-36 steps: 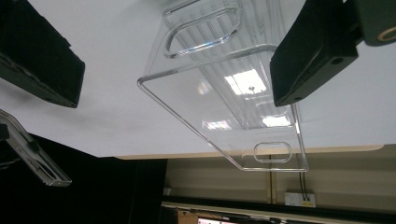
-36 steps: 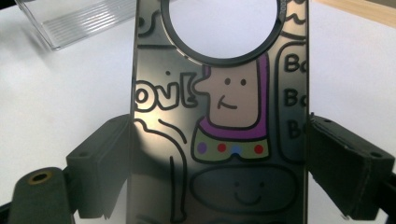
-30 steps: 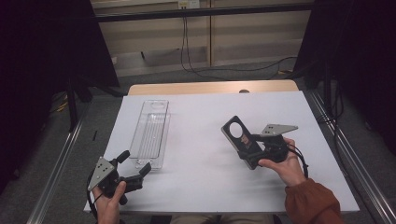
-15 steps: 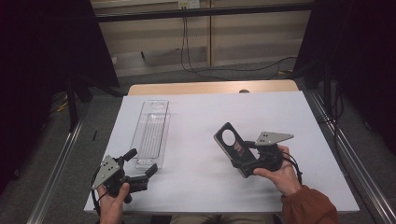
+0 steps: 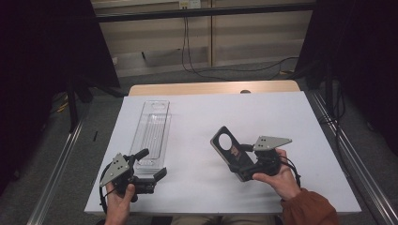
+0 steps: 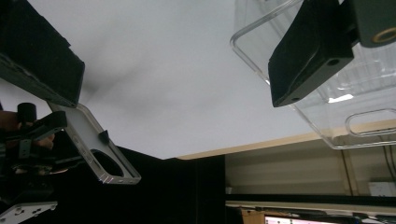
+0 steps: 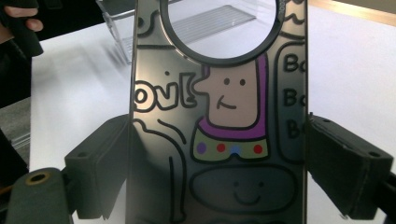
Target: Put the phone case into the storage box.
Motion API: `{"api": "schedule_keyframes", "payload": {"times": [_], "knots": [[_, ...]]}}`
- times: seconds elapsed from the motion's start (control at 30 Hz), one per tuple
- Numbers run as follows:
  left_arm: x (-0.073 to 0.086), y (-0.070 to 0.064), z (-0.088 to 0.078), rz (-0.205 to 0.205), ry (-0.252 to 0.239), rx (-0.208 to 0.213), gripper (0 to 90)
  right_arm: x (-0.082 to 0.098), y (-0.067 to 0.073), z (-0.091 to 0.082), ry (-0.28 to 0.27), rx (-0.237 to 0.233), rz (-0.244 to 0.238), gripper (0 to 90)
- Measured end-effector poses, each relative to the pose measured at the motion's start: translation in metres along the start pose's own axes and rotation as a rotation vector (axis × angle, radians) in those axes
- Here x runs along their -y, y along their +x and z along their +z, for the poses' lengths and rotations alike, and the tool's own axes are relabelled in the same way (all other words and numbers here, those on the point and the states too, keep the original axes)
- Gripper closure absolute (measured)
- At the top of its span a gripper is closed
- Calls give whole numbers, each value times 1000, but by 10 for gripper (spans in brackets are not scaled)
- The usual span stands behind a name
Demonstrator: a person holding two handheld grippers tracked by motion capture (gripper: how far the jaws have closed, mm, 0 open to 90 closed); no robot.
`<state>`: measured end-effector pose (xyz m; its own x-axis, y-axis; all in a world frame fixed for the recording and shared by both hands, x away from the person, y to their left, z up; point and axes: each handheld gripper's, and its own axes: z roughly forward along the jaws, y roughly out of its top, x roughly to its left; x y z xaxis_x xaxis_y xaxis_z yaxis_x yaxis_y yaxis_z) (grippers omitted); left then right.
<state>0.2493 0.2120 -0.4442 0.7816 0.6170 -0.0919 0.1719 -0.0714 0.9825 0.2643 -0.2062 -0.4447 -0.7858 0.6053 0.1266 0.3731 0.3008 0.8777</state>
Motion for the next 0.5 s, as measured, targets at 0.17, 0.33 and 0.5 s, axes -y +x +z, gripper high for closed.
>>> {"api": "schedule_keyframes", "payload": {"times": [0.17, 0.33, 0.5], "knots": [[0, -6, 8, -11, 24, 43, 31, -1, 3, 2, -10, -2, -10, 120], [-2, -14, 18, -17, 20, 108, 31, -1, 7, 6, -19, -32, -13, 120], [-5, -14, 19, -19, 5, 131, 24, -1, 11, 10, -31, -62, -22, 120]]}}
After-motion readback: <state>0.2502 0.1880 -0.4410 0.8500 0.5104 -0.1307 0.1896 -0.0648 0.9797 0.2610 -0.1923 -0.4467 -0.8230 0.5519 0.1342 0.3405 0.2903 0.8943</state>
